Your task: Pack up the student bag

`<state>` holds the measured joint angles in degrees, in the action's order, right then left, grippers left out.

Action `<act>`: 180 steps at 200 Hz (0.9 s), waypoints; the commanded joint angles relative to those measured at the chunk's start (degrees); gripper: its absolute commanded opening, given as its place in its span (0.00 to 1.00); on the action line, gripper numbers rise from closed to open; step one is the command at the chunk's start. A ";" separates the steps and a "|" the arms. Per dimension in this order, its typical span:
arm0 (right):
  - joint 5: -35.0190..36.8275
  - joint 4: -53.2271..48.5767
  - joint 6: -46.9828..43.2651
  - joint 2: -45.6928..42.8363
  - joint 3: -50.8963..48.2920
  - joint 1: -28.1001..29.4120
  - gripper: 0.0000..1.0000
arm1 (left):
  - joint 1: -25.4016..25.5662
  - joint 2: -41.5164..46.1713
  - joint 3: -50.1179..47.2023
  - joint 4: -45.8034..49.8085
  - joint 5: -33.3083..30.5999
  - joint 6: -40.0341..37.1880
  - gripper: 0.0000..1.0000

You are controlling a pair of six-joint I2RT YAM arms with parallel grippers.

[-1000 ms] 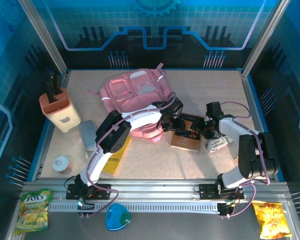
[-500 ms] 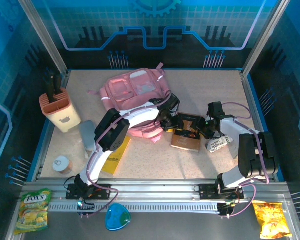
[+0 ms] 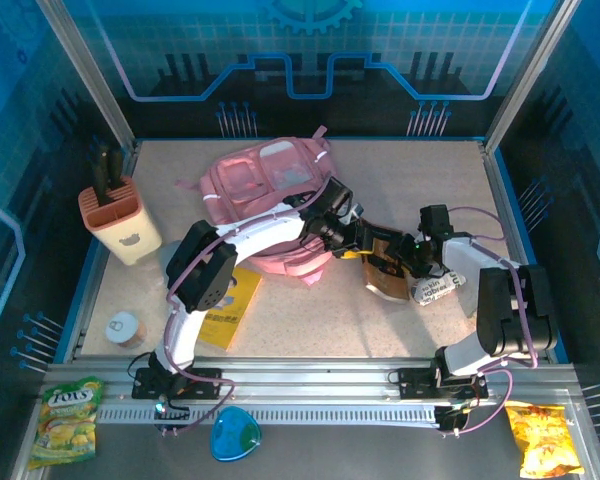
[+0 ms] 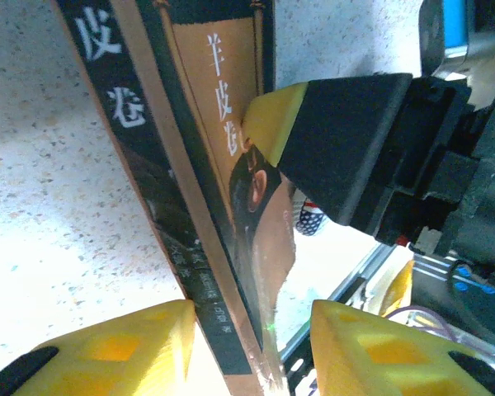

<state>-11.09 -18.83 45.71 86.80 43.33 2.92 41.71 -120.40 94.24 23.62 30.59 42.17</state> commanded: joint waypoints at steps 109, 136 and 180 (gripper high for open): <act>-3.75 0.32 2.30 2.67 -2.46 0.51 0.49 | 1.72 -2.72 -2.65 -8.62 -0.72 5.71 0.32; -3.54 -0.09 2.44 3.01 -2.05 0.56 0.48 | 1.67 -3.93 -1.88 -3.89 -5.93 3.07 0.39; -3.60 -1.74 2.27 4.13 -0.63 0.55 0.48 | 1.56 -5.59 -2.39 -3.53 -7.03 2.95 0.48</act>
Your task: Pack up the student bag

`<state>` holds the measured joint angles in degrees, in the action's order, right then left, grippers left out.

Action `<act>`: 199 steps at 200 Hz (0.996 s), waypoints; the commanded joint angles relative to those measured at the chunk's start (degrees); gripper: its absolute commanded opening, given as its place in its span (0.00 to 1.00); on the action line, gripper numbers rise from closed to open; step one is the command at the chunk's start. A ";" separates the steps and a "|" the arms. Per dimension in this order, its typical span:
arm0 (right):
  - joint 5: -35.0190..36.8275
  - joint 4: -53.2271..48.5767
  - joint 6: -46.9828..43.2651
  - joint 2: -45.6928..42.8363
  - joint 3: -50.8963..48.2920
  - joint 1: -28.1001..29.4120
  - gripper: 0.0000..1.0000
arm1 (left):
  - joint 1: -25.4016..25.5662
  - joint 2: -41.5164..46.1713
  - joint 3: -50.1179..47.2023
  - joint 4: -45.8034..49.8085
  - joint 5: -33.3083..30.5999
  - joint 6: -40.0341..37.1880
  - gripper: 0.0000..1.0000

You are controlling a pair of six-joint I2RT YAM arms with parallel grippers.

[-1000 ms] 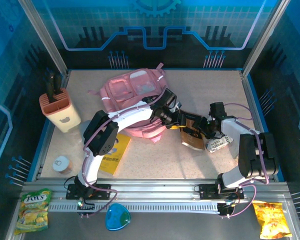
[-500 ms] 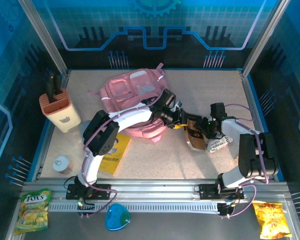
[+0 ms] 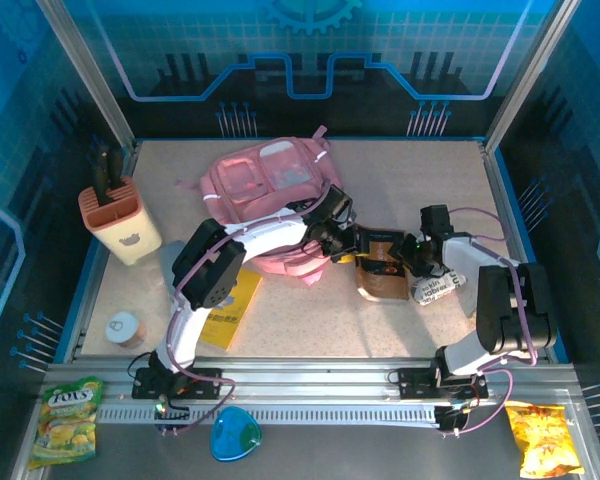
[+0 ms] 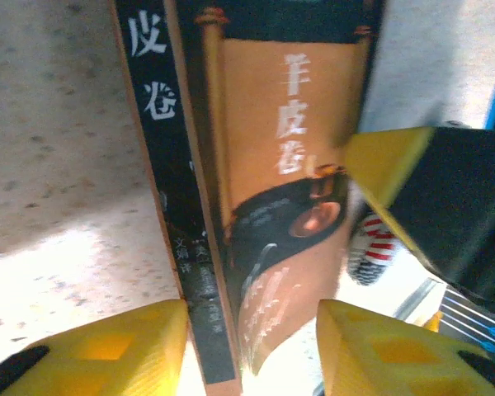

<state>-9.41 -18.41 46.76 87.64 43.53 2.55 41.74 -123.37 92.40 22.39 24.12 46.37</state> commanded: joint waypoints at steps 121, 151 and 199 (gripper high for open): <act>-3.78 -3.99 1.40 3.86 -0.11 0.71 0.48 | 0.10 -1.65 -5.74 -3.86 -6.81 1.08 0.61; -4.11 -3.73 1.33 3.67 -0.24 0.69 0.48 | 0.07 -1.21 -5.41 -6.82 -3.63 1.25 0.48; -4.04 -3.66 0.32 0.46 -0.24 -0.11 0.50 | 0.00 2.58 -5.90 -9.03 -1.68 0.42 0.21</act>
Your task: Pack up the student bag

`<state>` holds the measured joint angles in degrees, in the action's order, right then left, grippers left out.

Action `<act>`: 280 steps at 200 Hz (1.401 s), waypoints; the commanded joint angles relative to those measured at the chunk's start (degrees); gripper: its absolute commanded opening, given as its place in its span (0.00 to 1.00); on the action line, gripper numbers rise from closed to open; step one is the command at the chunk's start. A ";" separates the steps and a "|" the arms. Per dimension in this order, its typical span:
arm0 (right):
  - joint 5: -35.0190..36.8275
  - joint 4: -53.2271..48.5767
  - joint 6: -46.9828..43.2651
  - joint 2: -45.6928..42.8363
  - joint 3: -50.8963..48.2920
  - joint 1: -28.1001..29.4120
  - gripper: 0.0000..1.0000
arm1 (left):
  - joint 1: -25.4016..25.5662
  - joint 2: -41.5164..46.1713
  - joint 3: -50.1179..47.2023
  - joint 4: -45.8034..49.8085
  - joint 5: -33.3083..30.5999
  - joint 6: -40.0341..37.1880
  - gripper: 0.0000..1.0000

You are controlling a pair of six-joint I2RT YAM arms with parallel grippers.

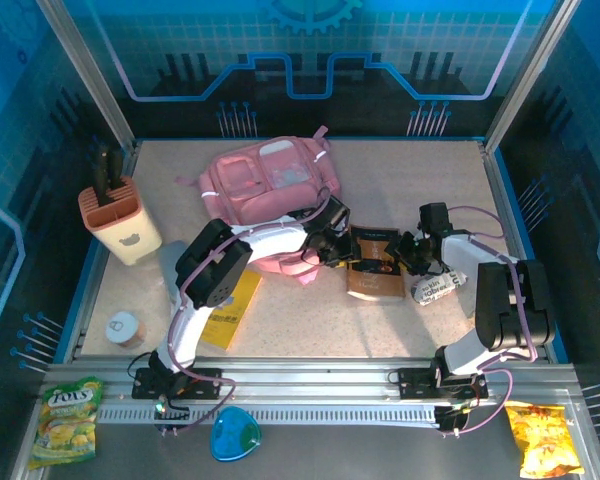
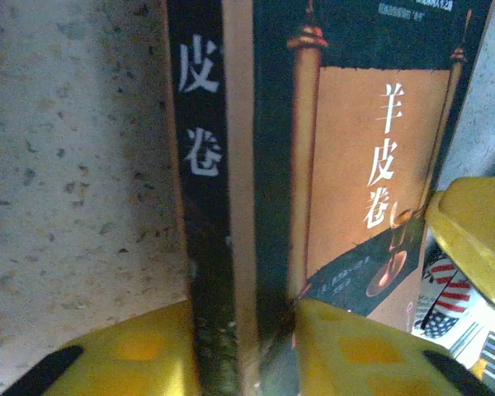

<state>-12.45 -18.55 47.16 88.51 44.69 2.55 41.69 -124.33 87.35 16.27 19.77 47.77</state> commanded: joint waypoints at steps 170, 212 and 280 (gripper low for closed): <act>-17.73 38.76 25.82 -19.74 -11.19 5.84 0.97 | -17.65 37.38 -23.00 -25.83 -8.99 15.54 0.00; -15.91 53.28 37.49 -13.33 -10.11 13.36 1.00 | -17.96 39.79 -24.99 -30.20 -11.99 17.97 0.00; -10.70 67.16 47.56 -4.21 -6.24 21.11 1.00 | -17.88 37.93 -24.24 -34.45 -10.97 20.70 0.00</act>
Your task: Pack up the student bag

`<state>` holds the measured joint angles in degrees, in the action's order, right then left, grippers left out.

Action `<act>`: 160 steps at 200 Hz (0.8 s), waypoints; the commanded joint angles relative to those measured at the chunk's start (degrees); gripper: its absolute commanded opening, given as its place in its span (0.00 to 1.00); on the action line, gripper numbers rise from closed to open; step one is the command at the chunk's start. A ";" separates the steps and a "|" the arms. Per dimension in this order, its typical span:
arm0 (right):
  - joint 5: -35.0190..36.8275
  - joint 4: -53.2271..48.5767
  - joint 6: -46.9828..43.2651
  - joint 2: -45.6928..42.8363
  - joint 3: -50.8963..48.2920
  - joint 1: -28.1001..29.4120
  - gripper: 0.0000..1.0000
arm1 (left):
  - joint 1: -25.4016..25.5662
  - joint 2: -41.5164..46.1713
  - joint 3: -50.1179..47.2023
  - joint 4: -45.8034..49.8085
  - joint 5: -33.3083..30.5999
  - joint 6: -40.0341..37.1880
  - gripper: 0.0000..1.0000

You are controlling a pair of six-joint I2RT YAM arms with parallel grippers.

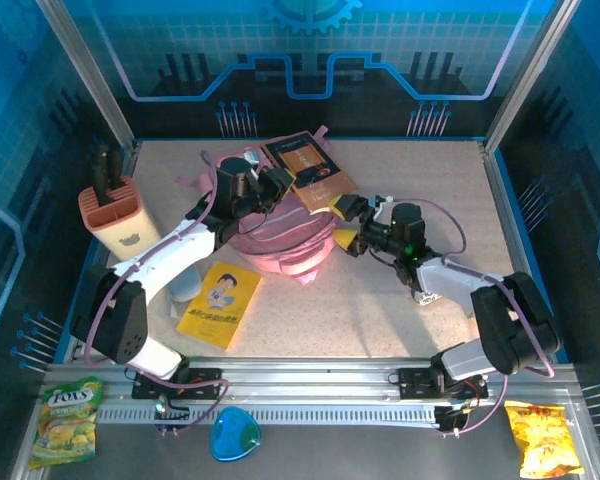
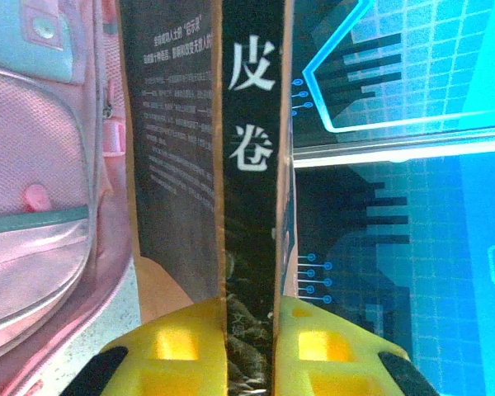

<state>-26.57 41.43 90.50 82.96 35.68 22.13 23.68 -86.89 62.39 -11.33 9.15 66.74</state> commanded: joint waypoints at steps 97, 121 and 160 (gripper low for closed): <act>12.03 2.00 3.38 2.49 6.26 3.29 0.89 | 0.13 0.53 0.00 -9.15 0.70 3.77 0.00; 12.97 4.00 4.24 3.99 7.07 3.27 0.83 | 0.13 0.75 -0.42 -9.15 1.05 4.06 0.00; 14.00 4.56 3.66 4.49 7.92 2.93 0.66 | 0.05 1.42 -1.94 -9.10 1.21 4.32 0.00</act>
<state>-14.72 44.45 94.43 87.05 41.63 24.49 23.75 -87.05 61.41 -15.38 9.23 70.61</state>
